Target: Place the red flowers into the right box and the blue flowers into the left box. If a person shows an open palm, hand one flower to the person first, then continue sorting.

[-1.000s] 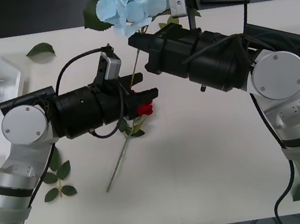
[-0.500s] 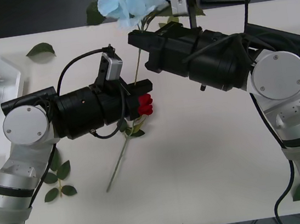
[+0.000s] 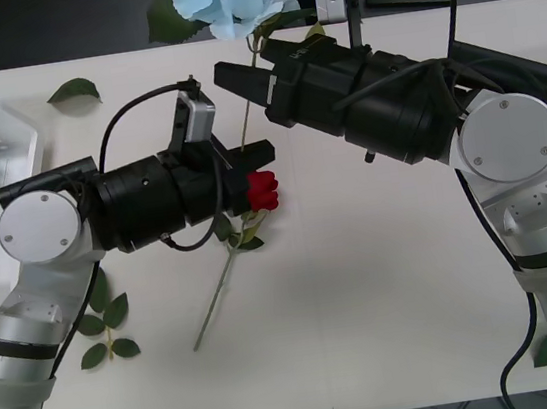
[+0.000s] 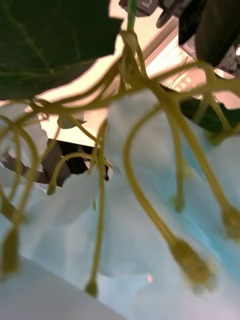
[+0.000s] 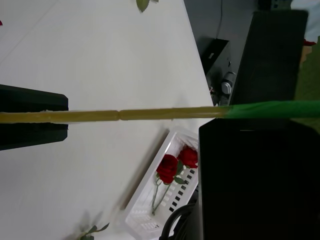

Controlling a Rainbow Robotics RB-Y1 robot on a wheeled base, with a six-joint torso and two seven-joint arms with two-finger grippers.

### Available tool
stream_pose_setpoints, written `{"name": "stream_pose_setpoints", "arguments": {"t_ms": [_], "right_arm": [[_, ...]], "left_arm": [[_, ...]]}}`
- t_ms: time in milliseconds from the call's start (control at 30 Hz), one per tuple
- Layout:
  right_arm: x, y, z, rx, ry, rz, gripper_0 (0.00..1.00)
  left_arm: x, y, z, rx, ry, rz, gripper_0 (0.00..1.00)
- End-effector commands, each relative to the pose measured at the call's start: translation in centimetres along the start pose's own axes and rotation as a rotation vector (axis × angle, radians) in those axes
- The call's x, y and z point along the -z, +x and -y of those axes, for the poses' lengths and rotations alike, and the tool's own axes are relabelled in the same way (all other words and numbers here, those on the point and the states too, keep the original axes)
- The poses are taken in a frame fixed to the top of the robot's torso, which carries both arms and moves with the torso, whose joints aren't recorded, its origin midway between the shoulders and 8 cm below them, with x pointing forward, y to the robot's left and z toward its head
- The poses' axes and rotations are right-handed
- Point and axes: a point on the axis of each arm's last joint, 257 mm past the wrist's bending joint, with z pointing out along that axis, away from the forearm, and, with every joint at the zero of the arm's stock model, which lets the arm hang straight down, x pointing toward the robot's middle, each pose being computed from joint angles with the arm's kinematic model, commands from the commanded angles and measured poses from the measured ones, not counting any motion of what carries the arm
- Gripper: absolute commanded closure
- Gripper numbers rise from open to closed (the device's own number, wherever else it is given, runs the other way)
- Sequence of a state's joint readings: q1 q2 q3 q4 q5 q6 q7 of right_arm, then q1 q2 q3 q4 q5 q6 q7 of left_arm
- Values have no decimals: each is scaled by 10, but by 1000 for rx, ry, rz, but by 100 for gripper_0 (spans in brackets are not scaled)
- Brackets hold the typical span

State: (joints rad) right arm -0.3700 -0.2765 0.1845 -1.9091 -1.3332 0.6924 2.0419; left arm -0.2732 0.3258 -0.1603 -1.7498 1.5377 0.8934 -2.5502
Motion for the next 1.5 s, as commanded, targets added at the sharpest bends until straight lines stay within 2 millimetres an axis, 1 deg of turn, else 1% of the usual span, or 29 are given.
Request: {"name": "stream_pose_setpoints", "arguments": {"t_ms": [33, 133, 300, 333, 367, 400, 433, 467, 533, 600, 633, 667, 733, 767, 800, 867, 933, 1000, 1033, 1067, 1167, 1200, 1233, 1300, 1333, 1400, 1433, 1467, 1500], "right_arm": [[-5, -21, -15, 44, -33, 40, 0], [-4, -22, -14, 46, -31, 42, 0], [-4, -22, -15, 40, -32, 41, 0], [-4, -22, -14, 41, -32, 40, 0], [-4, -21, -14, 41, -31, 39, 0], [-3, -20, -14, 40, -33, 32, 0], [-3, -17, -14, 42, -36, 20, 0], [-1, -14, -14, 44, -41, 3, 0], [2, -8, -13, 49, -48, -30, 0], [7, 2, -7, 52, -49, -73, 0], [8, 4, -6, 47, -53, -81, 0], [10, 9, -5, 39, -58, -97, 0], [13, 19, -2, 43, -65, -136, 0], [14, 24, -1, 48, -67, -155, 0], [15, 29, 1, 50, -71, -175, 0], [16, 35, 3, 57, -77, -202, 0], [16, 39, 9, 71, -82, -236, 0], [18, 40, 14, 87, -89, -261, 0], [18, 40, 15, 96, -93, -266, 0], [19, 41, 18, 108, -101, -275, 0], [18, 44, 25, 84, -135, -266, 0], [18, 44, 27, 81, -143, -259, 0], [18, 45, 28, 83, -146, -257, 0], [17, 47, 33, 112, -150, -256, 0], [17, 47, 34, 121, -151, -256, 0], [17, 46, 37, 143, -150, -262, 0], [17, 46, 37, 143, -150, -262, 0], [17, 44, 36, 146, -156, -259, 0], [17, 43, 36, 147, -158, -257, 0]], "left_arm": [[35, -14, -28, 62, -35, -22, 100], [67, -16, -51, 116, -70, -60, 100], [130, -20, -101, 175, -213, -109, 100], [149, -20, -117, 178, -268, -123, 100], [161, -20, -126, 176, -300, -131, 100], [181, -22, -141, 169, -356, -147, 100], [196, -23, -151, 165, -398, -162, 100], [218, -25, -166, 155, -460, -180, 100], [254, -28, -189, 150, -566, -199, 100], [300, -30, -213, 132, -702, -213, 100], [314, -31, -220, 124, -745, -215, 100], [336, -33, -232, 103, -816, -223, 100], [379, -33, -247, 66, -937, -252, 100], [395, -33, -252, 49, -982, -265, 100], [416, -31, -259, 25, -1044, -287, 100], [447, -31, -266, -10, -1129, -319, 100], [491, -29, -275, -52, -1249, -362, 100], [525, -24, -282, -56, -1326, -393, 100], [533, -22, -283, -55, -1345, -399, 100], [550, -18, -287, -53, -1381, -410, 100], [587, -5, -296, -62, -1465, -444, 100], [594, -2, -299, -66, -1483, -451, 100], [598, 2, -301, -68, -1493, -455, 100], [613, 15, -306, -71, -1527, -474, 100], [613, 19, -307, -68, -1531, -473, 100], [620, 36, -310, -52, -1541, -492, 100], [620, 36, -310, -52, -1541, -492, 100], [619, 50, -312, -38, -1538, -511, 100], [618, 55, -311, -32, -1535, -519, 100]]}}
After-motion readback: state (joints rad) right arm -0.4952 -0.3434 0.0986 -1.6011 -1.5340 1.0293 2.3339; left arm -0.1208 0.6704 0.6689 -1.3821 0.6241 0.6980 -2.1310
